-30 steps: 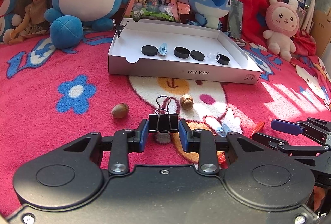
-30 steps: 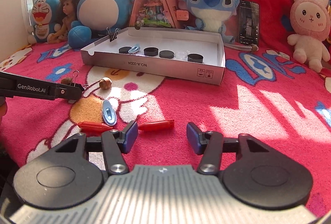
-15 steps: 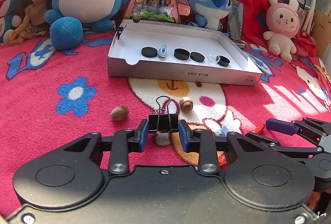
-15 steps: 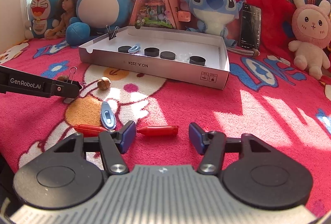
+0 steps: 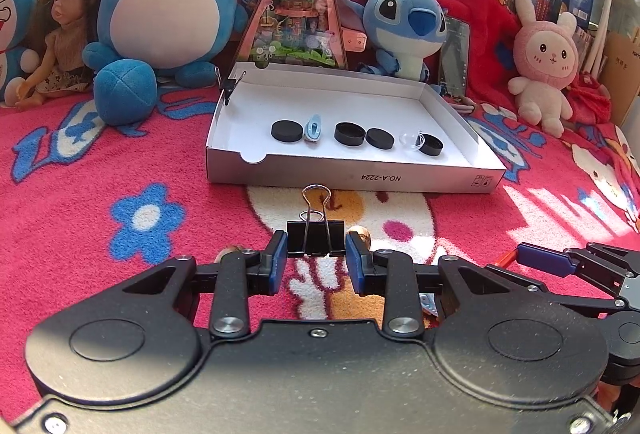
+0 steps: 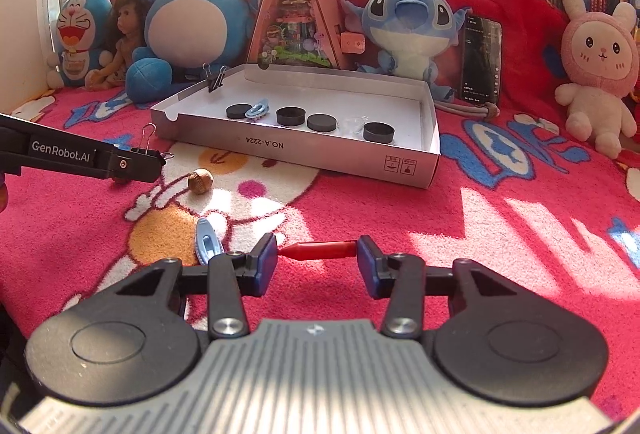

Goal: Organize rigid objects
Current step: 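Carry the binder clip with the left tool into the tray while the right tool carries the red marker there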

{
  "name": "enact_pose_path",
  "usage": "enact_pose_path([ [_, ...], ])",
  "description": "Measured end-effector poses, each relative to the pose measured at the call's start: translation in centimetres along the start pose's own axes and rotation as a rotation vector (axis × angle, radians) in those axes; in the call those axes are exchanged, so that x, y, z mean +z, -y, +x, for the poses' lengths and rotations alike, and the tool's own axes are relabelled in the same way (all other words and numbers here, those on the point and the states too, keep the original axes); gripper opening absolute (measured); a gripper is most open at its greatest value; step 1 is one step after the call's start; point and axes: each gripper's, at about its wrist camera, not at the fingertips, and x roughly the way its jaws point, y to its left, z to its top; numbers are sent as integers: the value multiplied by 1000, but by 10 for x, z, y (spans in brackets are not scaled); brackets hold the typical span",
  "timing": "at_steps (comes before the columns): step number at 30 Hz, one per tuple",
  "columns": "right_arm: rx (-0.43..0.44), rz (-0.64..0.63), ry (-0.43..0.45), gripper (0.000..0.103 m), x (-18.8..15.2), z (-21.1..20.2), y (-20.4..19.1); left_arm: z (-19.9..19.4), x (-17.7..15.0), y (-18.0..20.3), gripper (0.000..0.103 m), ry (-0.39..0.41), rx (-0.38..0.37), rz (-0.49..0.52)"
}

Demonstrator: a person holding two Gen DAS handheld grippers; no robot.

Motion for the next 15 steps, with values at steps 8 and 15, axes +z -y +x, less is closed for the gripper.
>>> enact_pose_path([
  [8,-32,49,27,50,24,4,12,4,29,-2,30,42,5,-16],
  [15,-49,119,18,50,47,15,27,19,59,-7,30,47,21,-30],
])
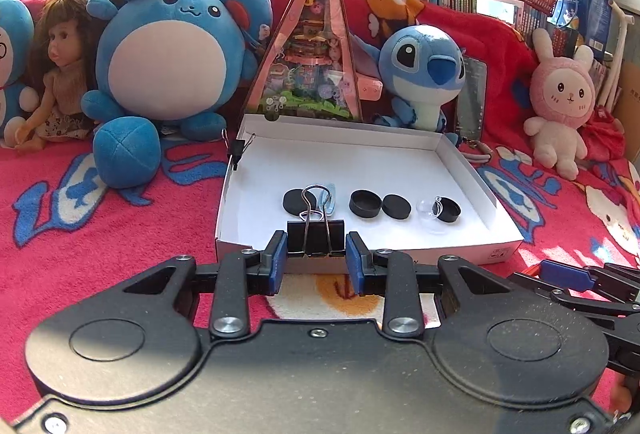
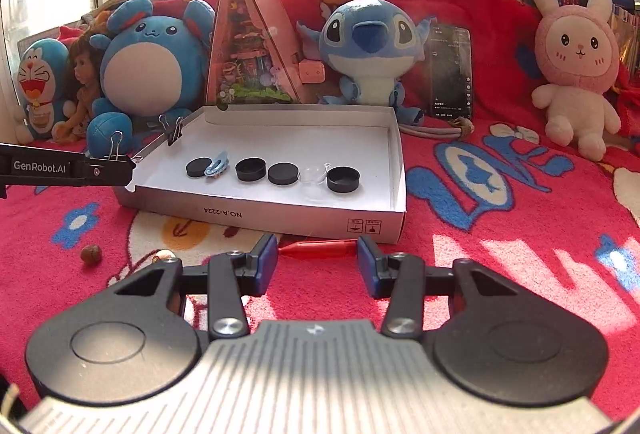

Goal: Organize rigid objects
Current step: 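Carry the binder clip with the left tool into the tray while the right tool carries the red marker there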

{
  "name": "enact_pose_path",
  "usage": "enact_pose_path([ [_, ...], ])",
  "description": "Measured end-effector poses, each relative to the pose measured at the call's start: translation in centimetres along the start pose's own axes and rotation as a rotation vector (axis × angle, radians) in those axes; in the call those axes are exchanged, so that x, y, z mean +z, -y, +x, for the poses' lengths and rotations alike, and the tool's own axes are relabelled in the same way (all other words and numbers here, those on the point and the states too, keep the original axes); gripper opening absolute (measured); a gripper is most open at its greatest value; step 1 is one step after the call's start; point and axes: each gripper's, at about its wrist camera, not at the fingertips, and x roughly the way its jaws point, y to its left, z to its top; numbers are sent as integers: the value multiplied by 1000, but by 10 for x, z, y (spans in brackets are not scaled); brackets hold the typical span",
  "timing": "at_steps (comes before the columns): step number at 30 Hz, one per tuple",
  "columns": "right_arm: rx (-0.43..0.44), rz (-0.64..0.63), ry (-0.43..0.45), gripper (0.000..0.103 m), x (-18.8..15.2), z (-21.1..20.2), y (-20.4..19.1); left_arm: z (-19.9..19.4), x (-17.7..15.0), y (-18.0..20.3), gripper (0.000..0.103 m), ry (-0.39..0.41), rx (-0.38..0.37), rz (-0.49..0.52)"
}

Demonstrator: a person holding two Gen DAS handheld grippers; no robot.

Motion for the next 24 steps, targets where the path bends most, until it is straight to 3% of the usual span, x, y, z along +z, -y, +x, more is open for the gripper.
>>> enact_pose_path([
  [11,-12,67,-39,50,48,27,18,53,36,-26,30,-112,5,-95],
  [17,-3,181,-130,50,70,56,36,85,47,-36,30,-180,25,-130],
  [24,-32,253,-206,50,87,92,44,107,55,-38,30,-204,58,-125],
])
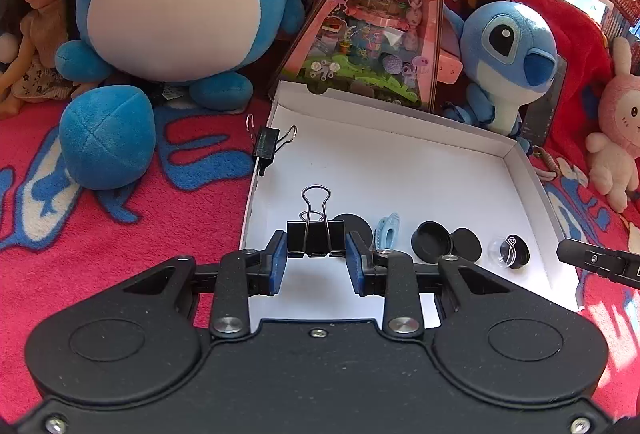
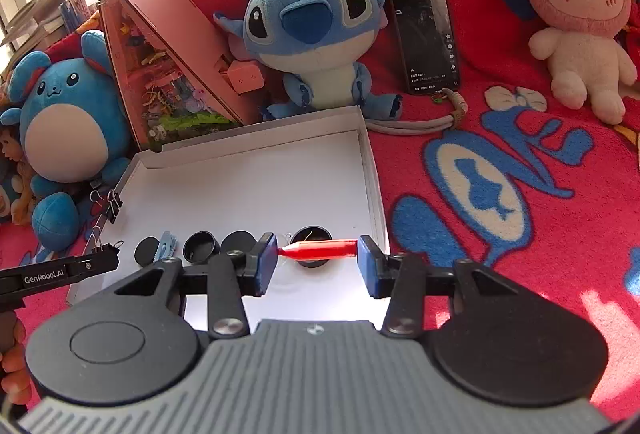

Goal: Organize rigid objects
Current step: 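Carry the binder clip with the left tool into the tray while the right tool carries the red marker there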

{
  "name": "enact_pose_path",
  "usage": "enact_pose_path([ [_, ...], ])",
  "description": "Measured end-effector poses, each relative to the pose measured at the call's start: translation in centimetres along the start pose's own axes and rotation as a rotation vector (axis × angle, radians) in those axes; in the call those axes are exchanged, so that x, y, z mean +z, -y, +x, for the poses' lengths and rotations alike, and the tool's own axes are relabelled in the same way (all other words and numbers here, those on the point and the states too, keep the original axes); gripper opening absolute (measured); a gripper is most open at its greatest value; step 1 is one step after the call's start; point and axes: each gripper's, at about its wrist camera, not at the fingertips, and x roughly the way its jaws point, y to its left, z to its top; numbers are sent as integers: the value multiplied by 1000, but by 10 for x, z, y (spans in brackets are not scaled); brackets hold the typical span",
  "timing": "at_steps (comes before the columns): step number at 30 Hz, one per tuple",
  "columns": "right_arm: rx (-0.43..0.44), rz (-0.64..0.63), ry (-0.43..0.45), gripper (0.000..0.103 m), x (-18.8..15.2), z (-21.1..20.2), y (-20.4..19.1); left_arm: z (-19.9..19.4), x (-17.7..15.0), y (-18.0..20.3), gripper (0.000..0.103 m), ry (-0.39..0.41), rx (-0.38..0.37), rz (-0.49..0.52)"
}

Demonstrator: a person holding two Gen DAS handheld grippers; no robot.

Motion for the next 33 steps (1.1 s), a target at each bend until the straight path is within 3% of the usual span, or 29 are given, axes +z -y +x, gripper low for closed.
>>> enact_pose_path([
  [13,-74,134,-37,50,8,27,11,16,2,2,30,-9,32,39],
  [23,-107,104,-19,52,10,35,3,19,1,1,30,-10,28,39],
  [27,-112,96,-9,56,10,36,2,15,1,0,42,0,5,35],
  [30,-111,95,-9,62,9,35,3,12,2,1,47,6,-5,32],
  [33,-106,98,-12,62,9,35,4,8,1,3,50,21,8,51],
])
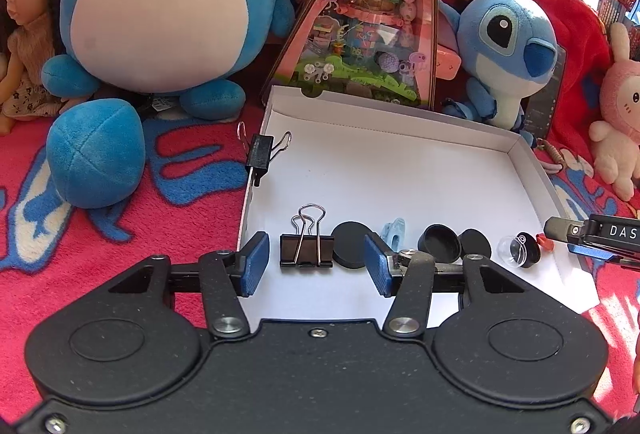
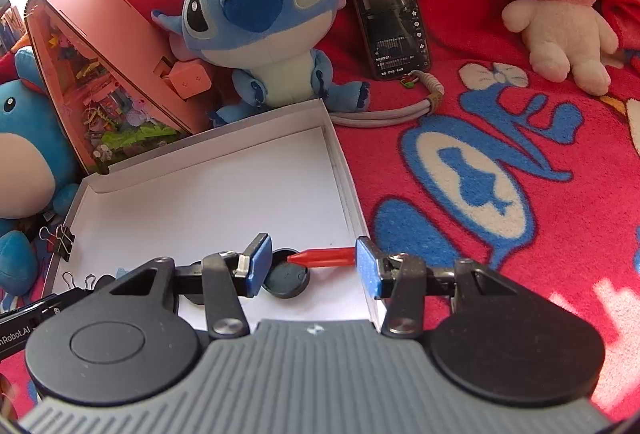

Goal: Organize rigid objects
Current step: 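Carry the binder clip with the left tool into the tray while the right tool carries the red marker there, then open both tools to release the clip and marker in the tray, then withdraw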

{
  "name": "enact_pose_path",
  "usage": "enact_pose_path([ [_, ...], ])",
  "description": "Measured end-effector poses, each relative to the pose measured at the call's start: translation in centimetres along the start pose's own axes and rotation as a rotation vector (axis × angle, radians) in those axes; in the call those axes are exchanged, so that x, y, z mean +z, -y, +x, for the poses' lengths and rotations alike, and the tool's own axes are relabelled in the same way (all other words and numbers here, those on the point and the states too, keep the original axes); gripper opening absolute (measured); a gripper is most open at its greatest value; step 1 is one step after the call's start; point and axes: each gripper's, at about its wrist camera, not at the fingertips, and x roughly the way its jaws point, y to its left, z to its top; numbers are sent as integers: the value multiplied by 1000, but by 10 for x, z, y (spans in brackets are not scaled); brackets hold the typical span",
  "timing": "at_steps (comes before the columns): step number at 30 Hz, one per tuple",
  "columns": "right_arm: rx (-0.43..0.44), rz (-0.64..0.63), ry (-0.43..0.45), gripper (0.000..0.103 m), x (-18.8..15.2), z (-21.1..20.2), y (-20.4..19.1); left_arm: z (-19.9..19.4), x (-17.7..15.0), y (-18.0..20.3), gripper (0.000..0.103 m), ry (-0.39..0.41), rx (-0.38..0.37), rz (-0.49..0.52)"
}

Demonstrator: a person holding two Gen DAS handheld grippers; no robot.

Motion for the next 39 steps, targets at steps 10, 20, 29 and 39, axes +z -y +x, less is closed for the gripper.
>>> enact_pose_path([
  [10,16,-38,13,67,-8,-8,-1,-14,-9,4,55,23,10,44],
  [20,25,-117,37,72,-20,-22,-8,-31,-21,4,56,35,-17,59],
  [29,40,-192,70,75,-32,-37,-15,-45,-33,6,57,56,-24,89],
  [39,81,-266,96,78,-48,-56,-21,-67,-53,10,67,77,-61,119],
])
